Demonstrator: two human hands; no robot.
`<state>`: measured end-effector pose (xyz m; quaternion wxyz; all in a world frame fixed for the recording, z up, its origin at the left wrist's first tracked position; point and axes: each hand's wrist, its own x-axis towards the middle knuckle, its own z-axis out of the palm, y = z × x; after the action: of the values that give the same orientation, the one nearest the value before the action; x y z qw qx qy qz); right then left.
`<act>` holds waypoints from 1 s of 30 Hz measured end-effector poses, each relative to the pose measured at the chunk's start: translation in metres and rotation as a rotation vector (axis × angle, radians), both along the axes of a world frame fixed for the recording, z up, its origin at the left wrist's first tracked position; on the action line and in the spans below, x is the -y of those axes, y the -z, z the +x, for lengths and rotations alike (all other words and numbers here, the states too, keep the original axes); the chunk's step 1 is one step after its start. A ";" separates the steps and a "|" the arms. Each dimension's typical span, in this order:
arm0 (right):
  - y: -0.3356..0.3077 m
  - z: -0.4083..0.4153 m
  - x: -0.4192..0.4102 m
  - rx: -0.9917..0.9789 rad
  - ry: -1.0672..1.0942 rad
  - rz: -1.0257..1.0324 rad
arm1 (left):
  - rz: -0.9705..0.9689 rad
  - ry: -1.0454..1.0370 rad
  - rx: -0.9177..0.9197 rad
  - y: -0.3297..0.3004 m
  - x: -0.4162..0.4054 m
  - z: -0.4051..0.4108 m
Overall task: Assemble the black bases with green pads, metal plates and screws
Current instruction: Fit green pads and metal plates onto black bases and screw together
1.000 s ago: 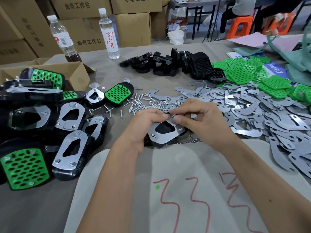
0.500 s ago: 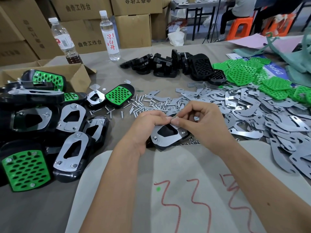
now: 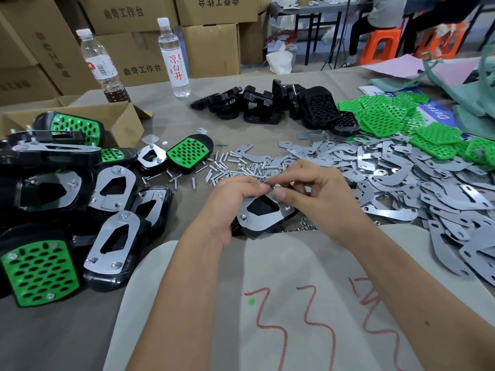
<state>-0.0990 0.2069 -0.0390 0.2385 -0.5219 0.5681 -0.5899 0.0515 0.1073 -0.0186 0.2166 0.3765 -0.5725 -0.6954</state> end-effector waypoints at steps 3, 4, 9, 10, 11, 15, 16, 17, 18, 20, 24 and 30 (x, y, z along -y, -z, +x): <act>0.000 -0.002 0.000 0.084 0.001 -0.018 | 0.018 -0.011 -0.003 0.000 0.001 0.001; 0.002 -0.003 0.000 0.113 0.005 -0.029 | 0.017 -0.018 -0.009 0.001 0.002 0.002; 0.002 -0.001 -0.001 0.020 -0.007 0.042 | 0.008 -0.024 -0.021 0.001 0.003 0.003; 0.002 -0.001 0.000 0.009 0.010 0.024 | 0.010 -0.026 -0.021 0.001 0.003 0.003; 0.000 0.000 -0.001 0.058 0.015 0.009 | 0.018 -0.029 -0.024 0.001 0.003 0.003; 0.001 0.000 -0.001 0.111 0.035 -0.007 | 0.036 -0.055 -0.055 0.001 0.003 0.002; 0.003 0.001 -0.001 0.022 0.031 0.003 | 0.027 -0.061 -0.056 0.002 0.003 0.002; 0.003 0.002 0.000 -0.009 0.029 0.027 | 0.024 -0.065 -0.057 0.002 0.003 0.002; 0.003 0.003 0.001 -0.009 0.055 0.011 | 0.031 -0.066 -0.058 0.003 0.003 0.002; 0.003 0.001 0.002 0.088 0.104 -0.031 | 0.056 -0.061 -0.065 0.003 0.002 0.002; 0.003 0.002 0.000 0.049 0.060 0.000 | 0.051 -0.075 -0.080 0.001 0.002 0.002; 0.000 0.004 0.000 0.089 0.107 -0.004 | 0.055 -0.095 -0.079 0.001 0.002 0.001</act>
<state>-0.0946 0.2072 -0.0388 0.2304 -0.4646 0.5830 -0.6255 0.0527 0.1051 -0.0199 0.2615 0.3811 -0.5258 -0.7141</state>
